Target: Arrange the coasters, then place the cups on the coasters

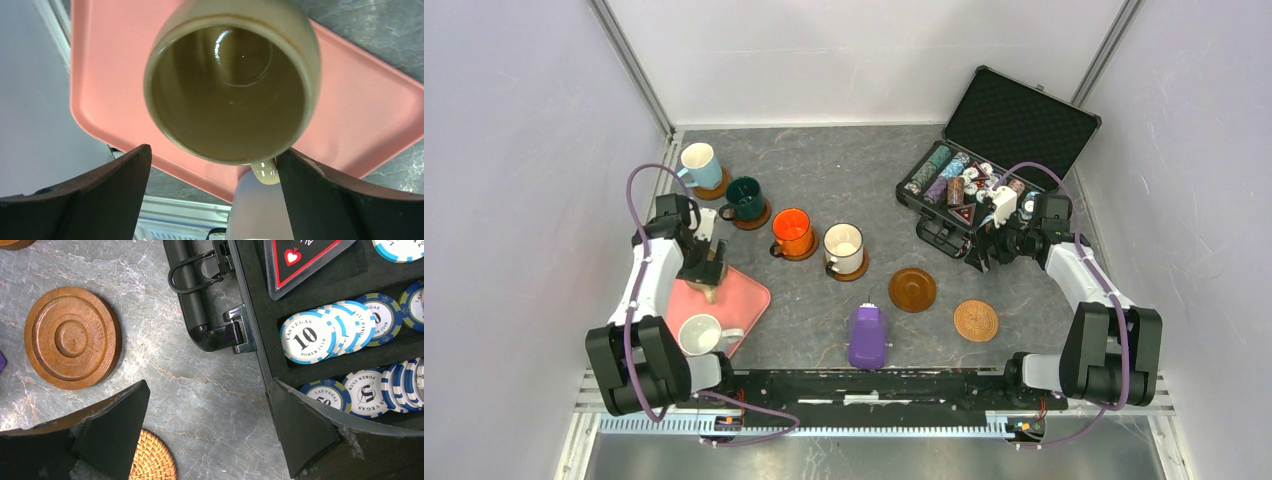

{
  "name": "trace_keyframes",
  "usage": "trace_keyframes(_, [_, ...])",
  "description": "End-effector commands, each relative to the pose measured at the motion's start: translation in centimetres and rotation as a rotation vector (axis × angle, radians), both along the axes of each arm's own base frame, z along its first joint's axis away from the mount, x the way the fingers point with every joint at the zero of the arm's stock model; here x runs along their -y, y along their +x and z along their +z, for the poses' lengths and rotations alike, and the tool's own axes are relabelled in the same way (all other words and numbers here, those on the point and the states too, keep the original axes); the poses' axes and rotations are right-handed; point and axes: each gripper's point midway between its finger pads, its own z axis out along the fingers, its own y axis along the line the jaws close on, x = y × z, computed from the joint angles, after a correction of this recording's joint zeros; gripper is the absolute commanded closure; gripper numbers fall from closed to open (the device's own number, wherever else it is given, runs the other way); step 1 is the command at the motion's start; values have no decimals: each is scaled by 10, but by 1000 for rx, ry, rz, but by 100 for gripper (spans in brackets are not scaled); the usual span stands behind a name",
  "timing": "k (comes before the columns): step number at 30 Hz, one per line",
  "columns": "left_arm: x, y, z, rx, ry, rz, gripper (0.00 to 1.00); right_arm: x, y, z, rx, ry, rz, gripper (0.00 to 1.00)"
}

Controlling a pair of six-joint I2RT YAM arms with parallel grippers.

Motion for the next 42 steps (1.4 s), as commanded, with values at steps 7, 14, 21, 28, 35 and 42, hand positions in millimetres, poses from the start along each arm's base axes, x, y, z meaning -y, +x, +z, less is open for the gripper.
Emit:
trace_keyframes(7, [-14,6,-4,27,-41,30,19,-1,-1,-1,4,8,15,2])
trace_keyframes(14, [-19,7,-17,11,-77,20,24,0,-1,-2,2,9,14,2])
trace_keyframes(21, [-18,17,-26,32,-122,1,39,1,-2,-3,-3,9,10,2])
trace_keyframes(28, [-18,17,-24,43,-134,-16,88,1,-1,-3,-5,10,9,2])
trace_keyframes(35, [-13,43,42,248,-136,-36,98,-1,-2,-2,-5,21,15,2])
trace_keyframes(42, [9,69,118,411,-228,-47,98,-1,0,2,6,25,14,2])
